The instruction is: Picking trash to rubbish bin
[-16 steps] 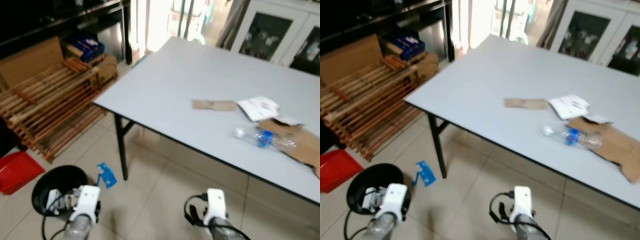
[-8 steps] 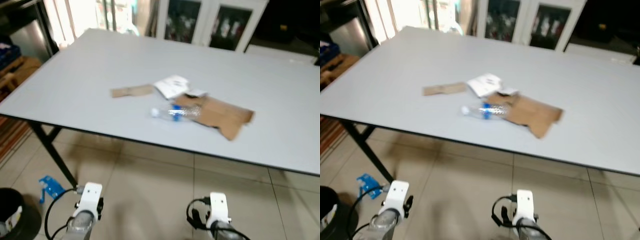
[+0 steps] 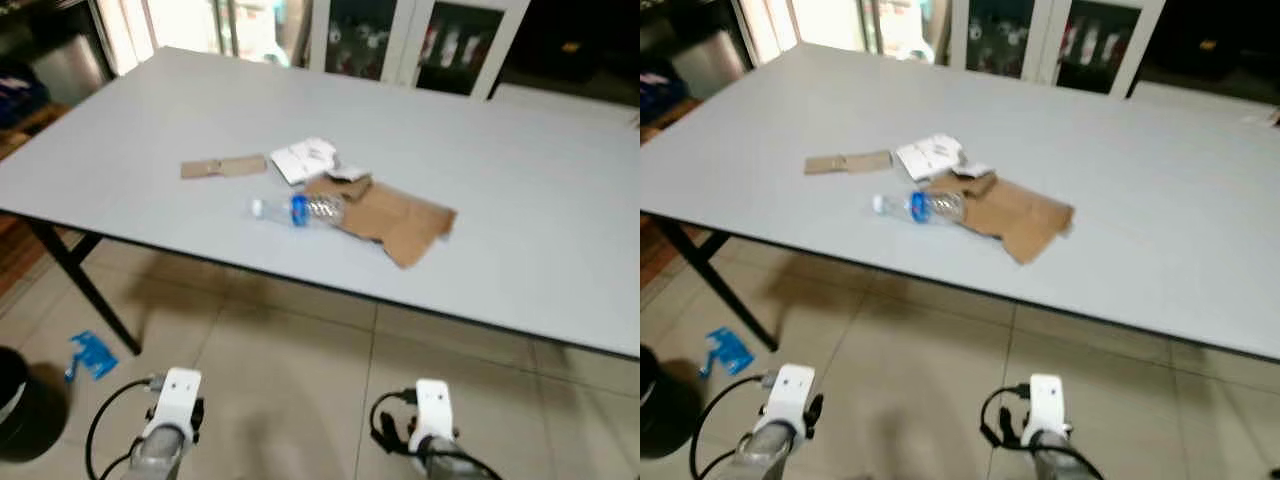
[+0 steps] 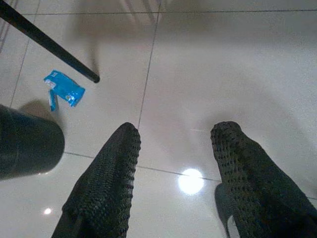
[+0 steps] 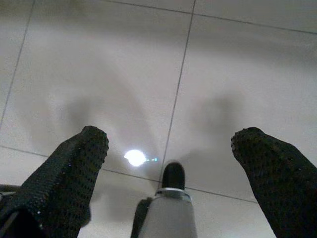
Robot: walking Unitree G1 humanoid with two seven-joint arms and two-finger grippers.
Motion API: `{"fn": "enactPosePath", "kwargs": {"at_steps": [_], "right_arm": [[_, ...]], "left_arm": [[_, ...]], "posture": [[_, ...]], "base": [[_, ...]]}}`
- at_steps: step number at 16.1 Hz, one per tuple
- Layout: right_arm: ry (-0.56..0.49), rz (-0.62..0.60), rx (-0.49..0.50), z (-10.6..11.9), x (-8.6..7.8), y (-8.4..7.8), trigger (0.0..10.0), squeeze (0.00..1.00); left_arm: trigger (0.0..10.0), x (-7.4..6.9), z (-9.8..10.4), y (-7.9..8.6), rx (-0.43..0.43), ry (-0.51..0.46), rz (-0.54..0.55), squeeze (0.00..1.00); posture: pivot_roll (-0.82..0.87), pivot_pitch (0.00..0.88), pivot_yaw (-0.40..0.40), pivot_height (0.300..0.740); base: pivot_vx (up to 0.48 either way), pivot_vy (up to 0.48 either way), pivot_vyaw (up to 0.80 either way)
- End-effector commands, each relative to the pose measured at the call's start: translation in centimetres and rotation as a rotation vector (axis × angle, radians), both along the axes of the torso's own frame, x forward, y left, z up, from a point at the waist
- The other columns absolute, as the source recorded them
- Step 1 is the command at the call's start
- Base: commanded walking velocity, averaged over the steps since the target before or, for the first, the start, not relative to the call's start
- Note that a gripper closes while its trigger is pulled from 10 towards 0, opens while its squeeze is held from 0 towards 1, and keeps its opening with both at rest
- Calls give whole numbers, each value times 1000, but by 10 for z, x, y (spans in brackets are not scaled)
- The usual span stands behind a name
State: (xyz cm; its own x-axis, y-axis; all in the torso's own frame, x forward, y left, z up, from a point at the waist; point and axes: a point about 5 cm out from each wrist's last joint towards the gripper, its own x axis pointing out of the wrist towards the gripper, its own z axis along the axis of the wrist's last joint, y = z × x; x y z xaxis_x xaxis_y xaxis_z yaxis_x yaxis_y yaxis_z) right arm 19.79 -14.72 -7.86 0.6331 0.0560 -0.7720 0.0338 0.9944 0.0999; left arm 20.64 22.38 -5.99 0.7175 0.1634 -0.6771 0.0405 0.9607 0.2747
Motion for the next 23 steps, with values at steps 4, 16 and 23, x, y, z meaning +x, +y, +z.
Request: {"fn": "enactPosePath", "kwargs": {"at_steps": [4,16,23], "right_arm": [[12,4,-18,-2,-3,-7,10000,0],[-254,101,-108,31,33,-33,10000,0],[-368,184,-186,57,32,-36,10000,0]], "left_arm": [[10000,-2,-2,-5,-16,6,-4,0],[10000,26,32,-2,29,-276,-86,0],[10000,15,56,-4,35,-428,-139,0]], "posture": [[-16,78,-38,740],[-32,35,-49,740],[-33,37,-55,740]], "base": [[0,0,0],[0,0,0],[0,0,0]]}}
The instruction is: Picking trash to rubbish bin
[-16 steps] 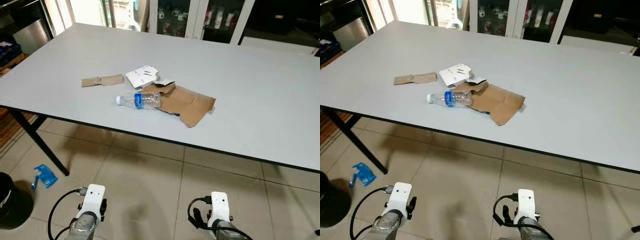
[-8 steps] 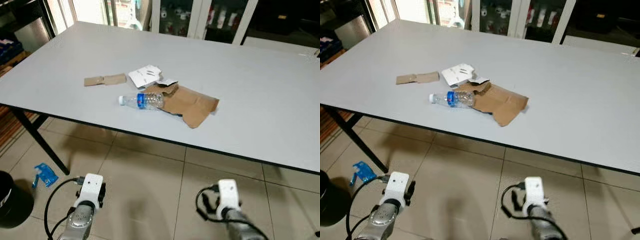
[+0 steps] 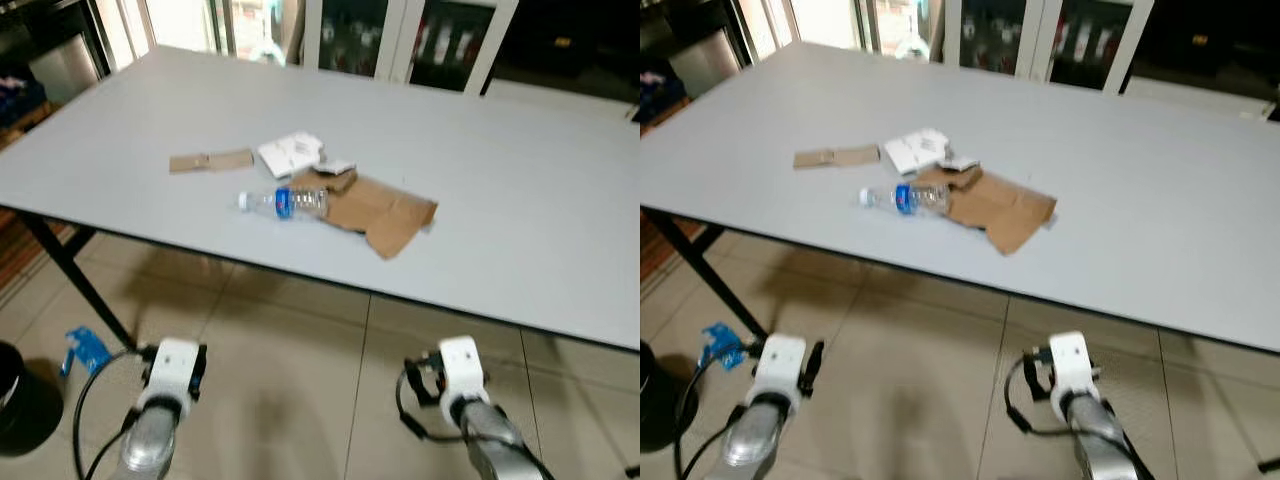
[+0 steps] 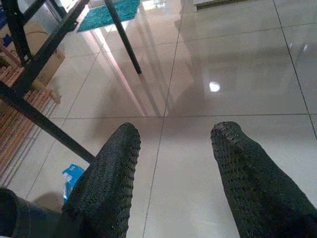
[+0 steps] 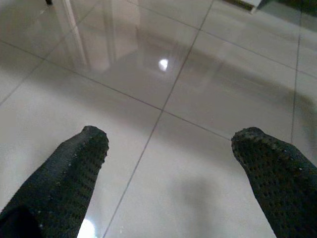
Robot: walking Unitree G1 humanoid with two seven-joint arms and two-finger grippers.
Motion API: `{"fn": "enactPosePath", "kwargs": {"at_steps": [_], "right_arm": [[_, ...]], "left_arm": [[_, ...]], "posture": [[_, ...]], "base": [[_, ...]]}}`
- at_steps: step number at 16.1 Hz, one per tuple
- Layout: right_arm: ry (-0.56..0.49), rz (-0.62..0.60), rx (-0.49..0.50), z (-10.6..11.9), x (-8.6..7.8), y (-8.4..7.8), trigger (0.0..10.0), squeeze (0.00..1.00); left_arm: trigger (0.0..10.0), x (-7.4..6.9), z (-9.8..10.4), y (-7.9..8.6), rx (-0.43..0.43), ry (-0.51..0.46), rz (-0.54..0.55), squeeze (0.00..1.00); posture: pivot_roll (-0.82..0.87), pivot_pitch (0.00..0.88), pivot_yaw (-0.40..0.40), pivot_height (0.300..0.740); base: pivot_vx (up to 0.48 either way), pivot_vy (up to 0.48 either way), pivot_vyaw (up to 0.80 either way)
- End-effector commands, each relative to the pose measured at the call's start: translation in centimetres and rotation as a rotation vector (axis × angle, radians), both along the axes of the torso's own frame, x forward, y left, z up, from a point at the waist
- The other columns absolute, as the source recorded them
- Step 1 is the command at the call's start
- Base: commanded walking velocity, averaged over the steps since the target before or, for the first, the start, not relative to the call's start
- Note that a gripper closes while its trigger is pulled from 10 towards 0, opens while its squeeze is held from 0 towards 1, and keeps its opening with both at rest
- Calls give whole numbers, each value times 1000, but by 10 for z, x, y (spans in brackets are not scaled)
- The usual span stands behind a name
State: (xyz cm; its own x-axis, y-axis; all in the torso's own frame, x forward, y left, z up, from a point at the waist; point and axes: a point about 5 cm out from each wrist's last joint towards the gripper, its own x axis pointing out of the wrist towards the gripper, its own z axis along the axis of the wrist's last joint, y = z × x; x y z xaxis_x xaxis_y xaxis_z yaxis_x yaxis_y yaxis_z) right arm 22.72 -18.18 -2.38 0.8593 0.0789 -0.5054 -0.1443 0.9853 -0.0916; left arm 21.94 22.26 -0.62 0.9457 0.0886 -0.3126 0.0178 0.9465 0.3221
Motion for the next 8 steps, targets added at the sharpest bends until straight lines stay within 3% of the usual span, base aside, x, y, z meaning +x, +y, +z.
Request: {"fn": "enactPosePath", "kwargs": {"at_steps": [1,4,7,8], "right_arm": [[15,1,-27,3,-3,-3,10000,0],[46,-40,-68,14,-25,-8,10000,0],[-16,-87,-70,35,-31,-13,10000,0],[-112,-139,-83,58,-28,-17,10000,0]], "left_arm": [[10000,-3,3,-3,3,-4,-28,0],[10000,-20,17,-4,7,-44,-17,0],[10000,-25,39,-3,31,-109,-20,0],[10000,-24,56,-4,60,-168,-25,0]], "posture": [[-36,41,-55,740],[-36,48,-58,740],[-38,54,-60,740],[-35,58,-60,740]], "base": [[0,0,0],[0,0,0],[0,0,0],[0,0,0]]}}
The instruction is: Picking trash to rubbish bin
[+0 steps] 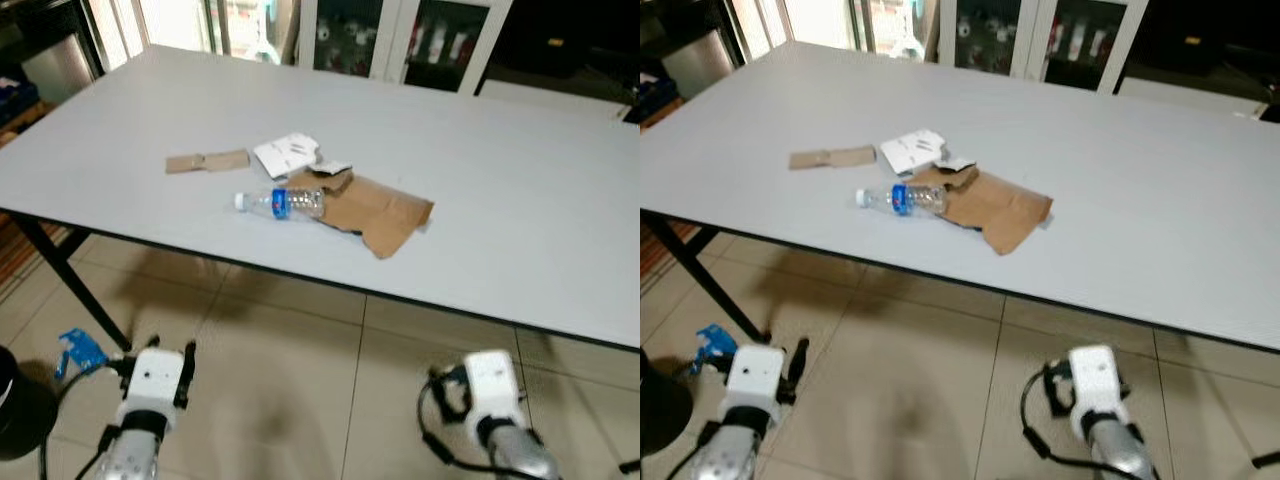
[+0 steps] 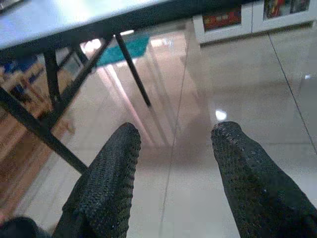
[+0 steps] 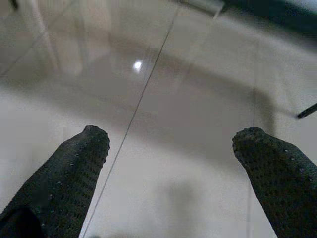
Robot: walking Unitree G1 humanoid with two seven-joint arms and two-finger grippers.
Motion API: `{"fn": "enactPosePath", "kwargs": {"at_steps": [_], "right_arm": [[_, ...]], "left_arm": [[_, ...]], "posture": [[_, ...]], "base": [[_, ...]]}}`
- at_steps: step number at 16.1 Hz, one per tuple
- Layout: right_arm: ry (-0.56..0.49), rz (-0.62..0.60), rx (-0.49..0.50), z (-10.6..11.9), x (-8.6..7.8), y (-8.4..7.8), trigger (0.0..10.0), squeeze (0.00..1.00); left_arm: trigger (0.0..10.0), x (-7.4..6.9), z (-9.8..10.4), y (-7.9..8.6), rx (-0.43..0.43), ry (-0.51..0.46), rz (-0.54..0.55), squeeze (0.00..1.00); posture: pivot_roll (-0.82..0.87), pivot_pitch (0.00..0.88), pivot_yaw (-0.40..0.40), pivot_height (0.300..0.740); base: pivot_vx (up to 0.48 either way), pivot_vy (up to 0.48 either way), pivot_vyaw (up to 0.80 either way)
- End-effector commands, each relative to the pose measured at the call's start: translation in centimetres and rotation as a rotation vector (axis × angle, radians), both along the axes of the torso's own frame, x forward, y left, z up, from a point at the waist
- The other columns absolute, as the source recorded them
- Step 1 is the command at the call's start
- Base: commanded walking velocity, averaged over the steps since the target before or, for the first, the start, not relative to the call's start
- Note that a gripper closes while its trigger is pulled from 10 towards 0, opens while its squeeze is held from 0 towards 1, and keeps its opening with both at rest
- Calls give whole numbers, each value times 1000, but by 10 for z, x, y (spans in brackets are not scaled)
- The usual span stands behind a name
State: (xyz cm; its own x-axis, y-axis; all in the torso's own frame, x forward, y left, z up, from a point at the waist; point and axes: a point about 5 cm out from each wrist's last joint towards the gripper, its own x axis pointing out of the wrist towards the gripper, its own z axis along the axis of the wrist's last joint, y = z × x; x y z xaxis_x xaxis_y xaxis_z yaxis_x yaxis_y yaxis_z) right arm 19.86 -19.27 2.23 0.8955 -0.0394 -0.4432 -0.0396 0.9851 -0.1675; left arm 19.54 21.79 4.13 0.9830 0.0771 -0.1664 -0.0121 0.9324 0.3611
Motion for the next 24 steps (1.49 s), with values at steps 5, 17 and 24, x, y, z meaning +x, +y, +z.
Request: {"fn": "enactPosePath", "kwargs": {"at_steps": [5,17,24], "right_arm": [[-453,-117,45,101,48,-3,10000,0],[-546,18,177,162,168,68,10000,0],[-516,-12,177,149,177,61,10000,0]], "left_arm": [[10000,43,71,-18,68,-255,-50,0],[10000,173,147,-77,-75,-363,-217,0],[10000,184,123,-75,-60,-256,-182,0]], "posture": [[-33,75,-57,740],[-7,63,-41,740],[-16,57,-34,740]], "base": [[0,0,0],[0,0,0],[0,0,0]]}}
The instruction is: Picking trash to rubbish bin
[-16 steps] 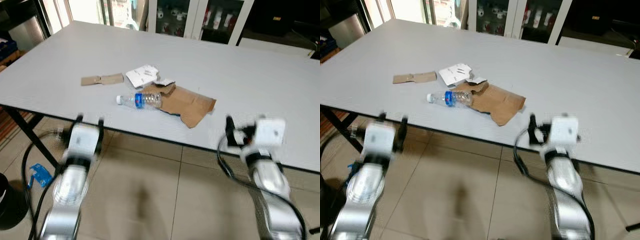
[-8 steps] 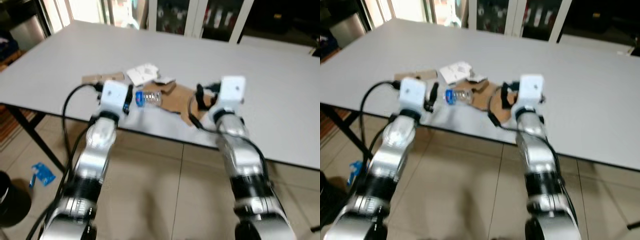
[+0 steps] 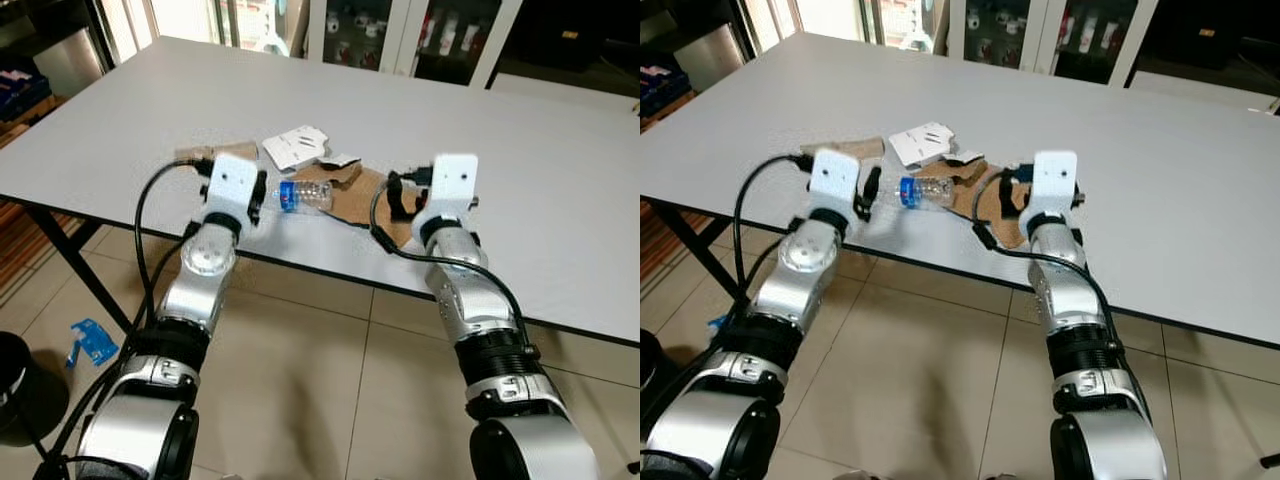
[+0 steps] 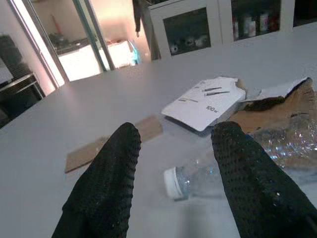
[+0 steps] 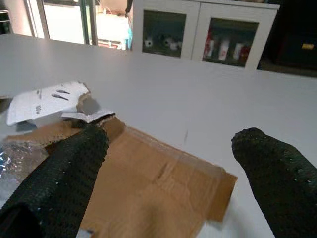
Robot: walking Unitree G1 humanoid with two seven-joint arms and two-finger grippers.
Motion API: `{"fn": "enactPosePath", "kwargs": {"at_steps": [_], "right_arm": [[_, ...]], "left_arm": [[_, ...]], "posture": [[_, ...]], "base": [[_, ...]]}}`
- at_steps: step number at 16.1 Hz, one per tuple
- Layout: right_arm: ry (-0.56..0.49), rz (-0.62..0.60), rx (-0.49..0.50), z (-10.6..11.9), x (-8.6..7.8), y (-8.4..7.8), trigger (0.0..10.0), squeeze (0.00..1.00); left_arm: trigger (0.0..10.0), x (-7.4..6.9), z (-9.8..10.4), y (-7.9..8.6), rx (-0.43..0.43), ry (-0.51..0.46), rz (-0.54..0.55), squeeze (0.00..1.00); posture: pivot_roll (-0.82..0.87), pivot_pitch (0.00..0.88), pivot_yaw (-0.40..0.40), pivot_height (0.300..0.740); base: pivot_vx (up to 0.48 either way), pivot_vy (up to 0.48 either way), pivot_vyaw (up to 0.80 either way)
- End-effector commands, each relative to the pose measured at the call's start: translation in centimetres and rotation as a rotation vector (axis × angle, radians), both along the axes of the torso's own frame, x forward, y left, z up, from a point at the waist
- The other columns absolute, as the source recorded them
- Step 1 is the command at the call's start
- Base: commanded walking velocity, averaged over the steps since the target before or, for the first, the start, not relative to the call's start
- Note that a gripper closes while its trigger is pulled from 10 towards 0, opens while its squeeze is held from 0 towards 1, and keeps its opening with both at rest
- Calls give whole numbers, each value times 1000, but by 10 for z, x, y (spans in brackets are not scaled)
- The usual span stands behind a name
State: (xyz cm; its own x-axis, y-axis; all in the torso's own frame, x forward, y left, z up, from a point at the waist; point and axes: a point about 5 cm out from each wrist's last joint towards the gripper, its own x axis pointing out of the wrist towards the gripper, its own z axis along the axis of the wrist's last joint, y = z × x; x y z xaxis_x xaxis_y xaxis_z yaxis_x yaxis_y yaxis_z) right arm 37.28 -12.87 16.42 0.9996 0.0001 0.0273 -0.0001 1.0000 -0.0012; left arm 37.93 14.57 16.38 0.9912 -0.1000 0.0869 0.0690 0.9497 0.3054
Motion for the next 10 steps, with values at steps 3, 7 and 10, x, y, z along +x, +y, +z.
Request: {"fn": "enactPosePath", "kwargs": {"at_steps": [3,7,10], "right_arm": [[-65,8,61,5,-1,3,10000,0],[-123,9,76,8,-1,4,10000,0],[-126,33,84,-1,-9,12,10000,0]], "left_arm": [[10000,-5,-5,-3,-80,-37,16,0],[10000,-12,-7,-4,-77,-100,6,0],[10000,-19,-12,0,-100,-116,31,0]], "posture": [[-22,54,-31,740],[-24,47,-32,740],[-28,41,-33,740]], "base": [[0,0,0],[0,0,0],[0,0,0]]}}
